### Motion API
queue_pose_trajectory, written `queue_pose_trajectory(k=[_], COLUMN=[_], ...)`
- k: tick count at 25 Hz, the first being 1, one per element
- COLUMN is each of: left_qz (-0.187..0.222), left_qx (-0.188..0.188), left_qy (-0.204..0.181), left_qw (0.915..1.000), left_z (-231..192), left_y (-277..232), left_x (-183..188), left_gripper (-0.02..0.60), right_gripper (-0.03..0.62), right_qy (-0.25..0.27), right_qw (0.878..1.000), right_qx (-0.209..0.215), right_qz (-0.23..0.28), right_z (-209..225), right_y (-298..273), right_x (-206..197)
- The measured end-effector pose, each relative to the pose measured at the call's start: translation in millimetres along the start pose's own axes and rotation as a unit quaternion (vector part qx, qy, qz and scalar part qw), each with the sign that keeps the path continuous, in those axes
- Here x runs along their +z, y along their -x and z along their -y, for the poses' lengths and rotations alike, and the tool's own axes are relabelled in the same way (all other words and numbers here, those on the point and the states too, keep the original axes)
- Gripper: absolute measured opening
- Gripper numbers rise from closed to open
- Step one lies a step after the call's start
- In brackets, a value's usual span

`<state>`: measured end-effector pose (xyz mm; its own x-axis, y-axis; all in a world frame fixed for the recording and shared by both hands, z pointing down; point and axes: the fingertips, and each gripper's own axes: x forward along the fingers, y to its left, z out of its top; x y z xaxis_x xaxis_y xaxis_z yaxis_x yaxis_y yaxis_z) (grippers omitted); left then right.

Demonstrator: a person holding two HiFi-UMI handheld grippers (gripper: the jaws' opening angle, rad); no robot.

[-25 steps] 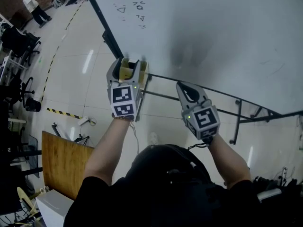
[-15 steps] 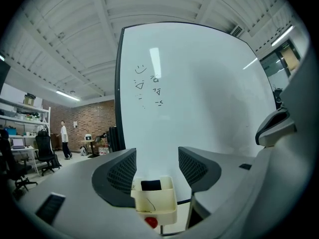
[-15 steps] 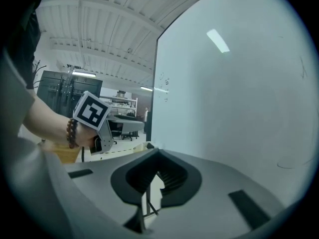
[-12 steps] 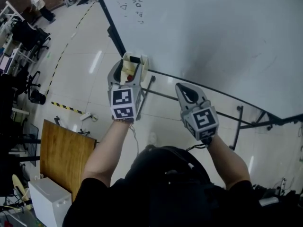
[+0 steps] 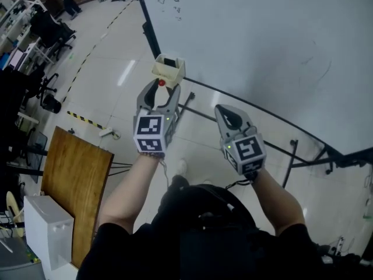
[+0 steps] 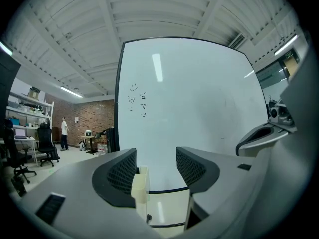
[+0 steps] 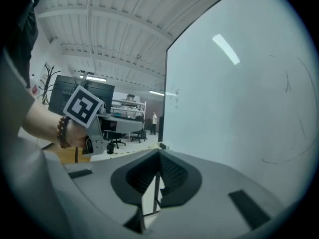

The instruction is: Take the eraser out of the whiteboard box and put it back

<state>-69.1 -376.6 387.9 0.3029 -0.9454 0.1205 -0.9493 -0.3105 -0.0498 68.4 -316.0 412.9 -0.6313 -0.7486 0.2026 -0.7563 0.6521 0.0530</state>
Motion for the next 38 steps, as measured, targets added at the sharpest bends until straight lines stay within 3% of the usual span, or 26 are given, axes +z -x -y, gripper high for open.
queue_pose_trajectory(k=[6,8,11,17,25,38], left_qz=[-0.001,-0.001,0.001,0.005,0.011,0.017], left_qx=[-0.01,-0.015,-0.021,-0.053,-0.093,-0.139], left_qy=[0.01,0.009,0.01,0.012,0.007,0.004], left_qw=[0.9999,0.9998,0.9997,0.9985,0.9956,0.9901], left_z=[24.4,29.4,32.7,42.8,47.2,63.2], left_y=[39.7,52.4,69.9,108.4,172.9,274.2], left_x=[-2.3,-1.6,0.1,-2.4,-4.5,-16.7], left_gripper=[0.23,0.192,0.19,0.087,0.006,0.0], right_gripper=[0.017,0.017,0.017,0.017,0.017,0.017], right_qy=[-0.006,-0.006,-0.009,-0.003,-0.001,0.021], right_qw=[1.0,1.0,0.999,0.999,0.999,0.999], right_qx=[0.017,0.021,0.023,0.015,-0.007,-0.025], right_qz=[0.009,0.016,0.026,0.035,0.043,0.042], right_z=[-18.1,-25.7,-37.4,-67.1,-124.4,-222.3], right_y=[16.3,20.0,24.9,39.1,69.4,127.5], right_x=[-4.0,-0.2,7.3,14.4,25.5,36.5])
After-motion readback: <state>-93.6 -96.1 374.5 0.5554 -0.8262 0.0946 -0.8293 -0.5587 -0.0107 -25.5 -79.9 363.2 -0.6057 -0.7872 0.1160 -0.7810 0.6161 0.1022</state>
